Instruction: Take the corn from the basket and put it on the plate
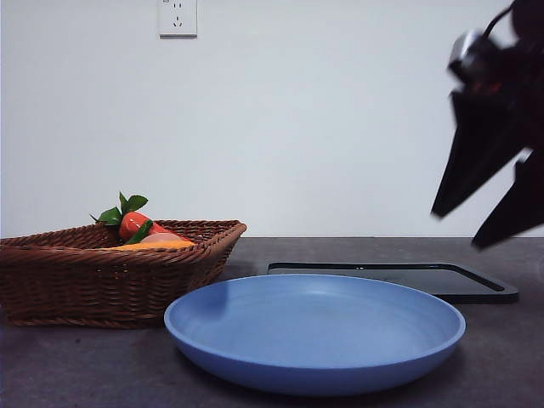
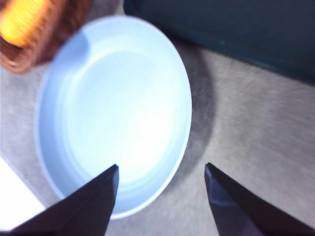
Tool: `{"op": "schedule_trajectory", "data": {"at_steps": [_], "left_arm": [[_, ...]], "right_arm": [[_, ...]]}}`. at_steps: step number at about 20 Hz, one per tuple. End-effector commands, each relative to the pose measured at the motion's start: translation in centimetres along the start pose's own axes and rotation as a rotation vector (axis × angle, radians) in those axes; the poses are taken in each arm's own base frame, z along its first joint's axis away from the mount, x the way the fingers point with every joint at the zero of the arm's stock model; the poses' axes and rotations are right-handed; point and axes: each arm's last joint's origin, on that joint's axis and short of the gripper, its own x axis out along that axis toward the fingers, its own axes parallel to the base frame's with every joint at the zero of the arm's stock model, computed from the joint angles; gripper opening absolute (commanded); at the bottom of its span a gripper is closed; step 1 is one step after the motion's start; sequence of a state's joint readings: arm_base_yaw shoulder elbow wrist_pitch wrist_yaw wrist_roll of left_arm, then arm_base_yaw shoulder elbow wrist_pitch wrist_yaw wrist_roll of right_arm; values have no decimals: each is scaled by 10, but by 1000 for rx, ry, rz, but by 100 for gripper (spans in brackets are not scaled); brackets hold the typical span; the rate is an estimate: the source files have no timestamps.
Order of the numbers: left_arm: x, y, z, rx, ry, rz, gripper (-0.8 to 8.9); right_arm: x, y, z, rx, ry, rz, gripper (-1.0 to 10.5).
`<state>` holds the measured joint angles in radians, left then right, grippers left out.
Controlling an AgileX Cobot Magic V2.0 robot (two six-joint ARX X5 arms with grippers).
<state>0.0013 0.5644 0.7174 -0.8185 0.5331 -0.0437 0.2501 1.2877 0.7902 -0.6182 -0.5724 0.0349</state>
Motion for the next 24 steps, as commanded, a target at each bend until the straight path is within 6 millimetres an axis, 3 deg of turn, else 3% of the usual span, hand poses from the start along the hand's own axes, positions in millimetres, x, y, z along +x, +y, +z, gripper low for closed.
{"op": "schedule_trajectory", "data": {"at_steps": [1, 7, 12, 24], "left_arm": [[-2, -2, 4, 10, -17, -12, 390], [-2, -2, 4, 10, -17, -12, 390], [-2, -2, 4, 10, -17, -12, 390], [-2, -2, 4, 10, -17, -12, 390]], "right_arm": [[19, -5, 7, 12, 42, 6, 286], [53, -12, 8, 14, 124, 19, 255], [61, -13, 7, 9, 140, 22, 219], [69, -18, 7, 37, 155, -48, 11]]}}
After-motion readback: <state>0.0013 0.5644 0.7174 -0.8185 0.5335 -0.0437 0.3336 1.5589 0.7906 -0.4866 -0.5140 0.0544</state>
